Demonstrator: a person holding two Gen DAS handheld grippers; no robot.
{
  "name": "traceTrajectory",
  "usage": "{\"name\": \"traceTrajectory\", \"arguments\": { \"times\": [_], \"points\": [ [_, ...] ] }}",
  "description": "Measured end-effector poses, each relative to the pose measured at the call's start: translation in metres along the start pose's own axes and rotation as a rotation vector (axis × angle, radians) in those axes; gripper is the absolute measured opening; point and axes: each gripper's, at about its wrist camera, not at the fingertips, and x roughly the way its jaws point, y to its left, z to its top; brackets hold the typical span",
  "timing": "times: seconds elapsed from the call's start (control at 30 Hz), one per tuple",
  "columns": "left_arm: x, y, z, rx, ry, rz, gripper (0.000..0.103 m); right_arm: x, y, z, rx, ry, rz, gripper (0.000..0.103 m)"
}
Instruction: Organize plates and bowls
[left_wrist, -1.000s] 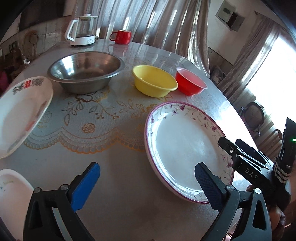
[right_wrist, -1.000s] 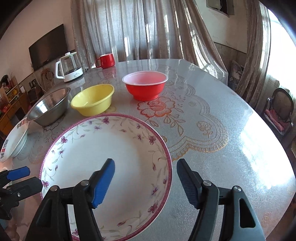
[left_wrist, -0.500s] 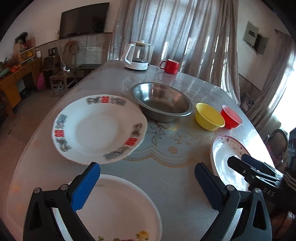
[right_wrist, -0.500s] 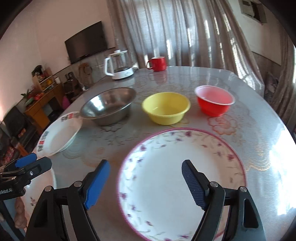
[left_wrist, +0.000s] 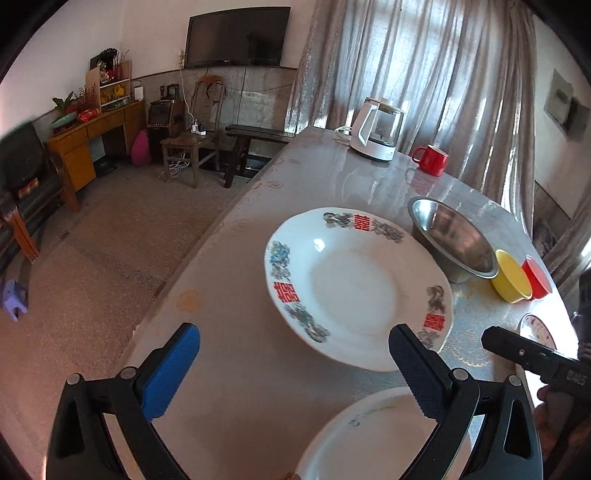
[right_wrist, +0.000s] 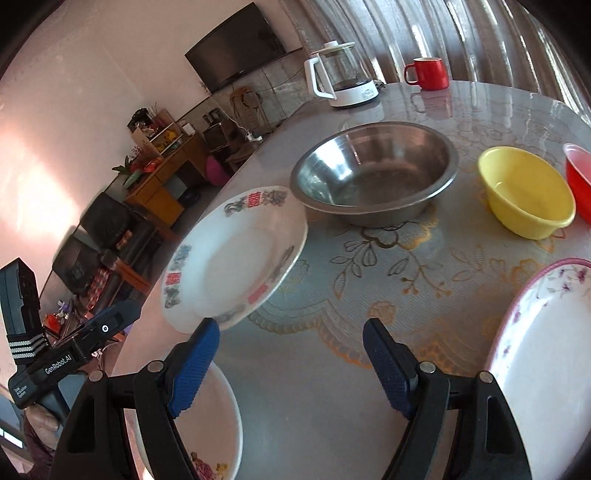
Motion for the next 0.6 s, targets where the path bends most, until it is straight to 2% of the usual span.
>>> {"name": "traceTrajectory", "arguments": {
  "times": [0.27, 0.4, 0.6],
  "points": [
    [0.033, 0.027, 0.016, -0.032, 0.06, 0.039, 0.103, 0.044, 0.008, 0.026, -0.003, 0.059, 0.0, 0.081],
    [0.05, 0.029, 0.024, -0.052, 0.11, -0.019, 0.103, 0.059, 0.009, 0.035, -0.01, 0.08, -0.014, 0.081],
    [0.068, 0.026, 0.038, -0.027, 0.128, -0.062, 0.102, 0.077, 0.005, 0.047, -0.001, 0.096, -0.013, 0.081]
  ]
}}
